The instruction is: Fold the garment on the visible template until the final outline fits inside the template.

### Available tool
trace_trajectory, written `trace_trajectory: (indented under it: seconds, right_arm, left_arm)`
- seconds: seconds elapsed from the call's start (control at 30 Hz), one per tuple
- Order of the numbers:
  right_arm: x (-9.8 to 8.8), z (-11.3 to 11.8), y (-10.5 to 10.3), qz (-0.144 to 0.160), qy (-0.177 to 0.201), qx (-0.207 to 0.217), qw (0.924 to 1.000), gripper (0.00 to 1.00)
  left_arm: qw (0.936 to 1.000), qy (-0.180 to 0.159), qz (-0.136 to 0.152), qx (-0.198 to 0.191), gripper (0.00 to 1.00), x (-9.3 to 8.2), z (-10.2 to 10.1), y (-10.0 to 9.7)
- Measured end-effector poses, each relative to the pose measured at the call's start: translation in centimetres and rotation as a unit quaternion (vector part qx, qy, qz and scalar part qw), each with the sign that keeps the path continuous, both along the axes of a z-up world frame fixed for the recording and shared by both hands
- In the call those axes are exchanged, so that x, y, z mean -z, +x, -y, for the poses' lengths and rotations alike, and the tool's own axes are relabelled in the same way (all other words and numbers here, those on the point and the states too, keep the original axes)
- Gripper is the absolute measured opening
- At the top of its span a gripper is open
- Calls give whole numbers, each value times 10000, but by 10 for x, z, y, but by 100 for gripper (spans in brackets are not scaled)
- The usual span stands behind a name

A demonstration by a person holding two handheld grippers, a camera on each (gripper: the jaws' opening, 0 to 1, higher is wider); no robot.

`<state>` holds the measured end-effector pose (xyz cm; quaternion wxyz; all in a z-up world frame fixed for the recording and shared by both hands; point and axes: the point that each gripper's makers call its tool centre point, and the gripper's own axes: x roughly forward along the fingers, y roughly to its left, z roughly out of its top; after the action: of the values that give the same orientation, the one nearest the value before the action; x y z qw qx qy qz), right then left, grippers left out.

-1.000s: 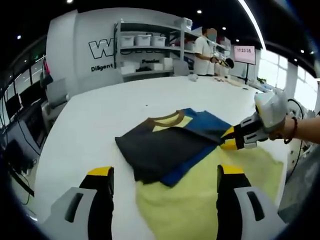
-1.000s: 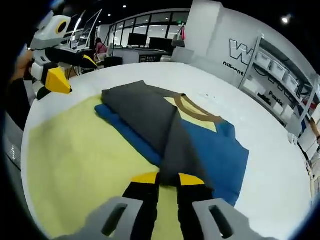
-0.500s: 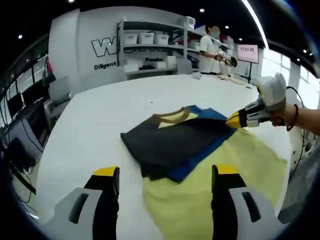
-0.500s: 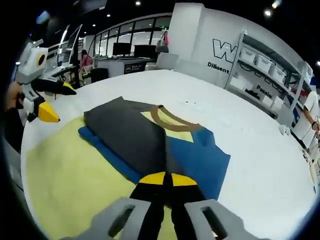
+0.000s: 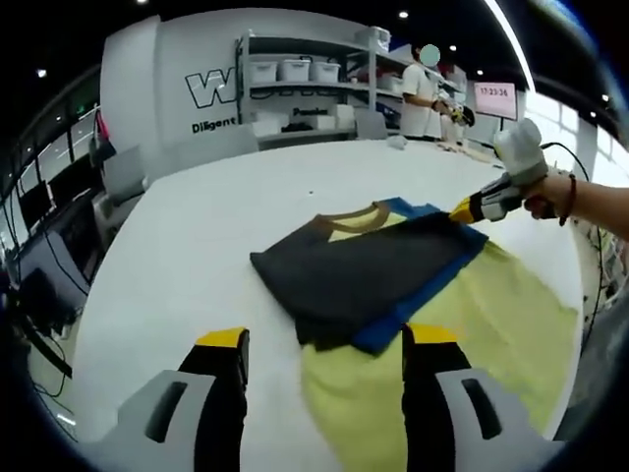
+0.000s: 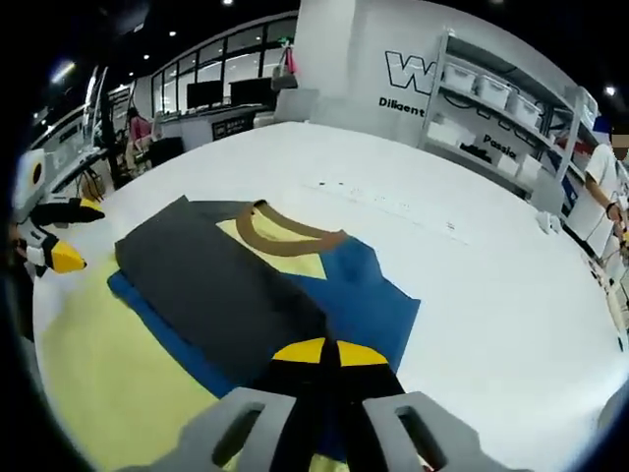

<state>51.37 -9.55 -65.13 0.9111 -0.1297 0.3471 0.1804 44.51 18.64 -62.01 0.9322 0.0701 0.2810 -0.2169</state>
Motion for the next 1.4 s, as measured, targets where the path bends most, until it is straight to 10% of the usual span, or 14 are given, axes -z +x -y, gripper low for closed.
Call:
trace_trajectory:
  seconds: [0.4,0.67,1.4]
  right_arm:
    - [-4,1,4,-200,26,298,9994,18]
    - [-45,-74,21,84,1128,-462,9925,31]
    - [-20,-238,60,-412,1268,-2027,9701,39]
  left_arm:
    - [9998,206,-45,2,54,10,-10,6]
    - [9991,418,75,88,32,15,-16,16]
    - [9988,-21,-176,446,10,39,-4,21]
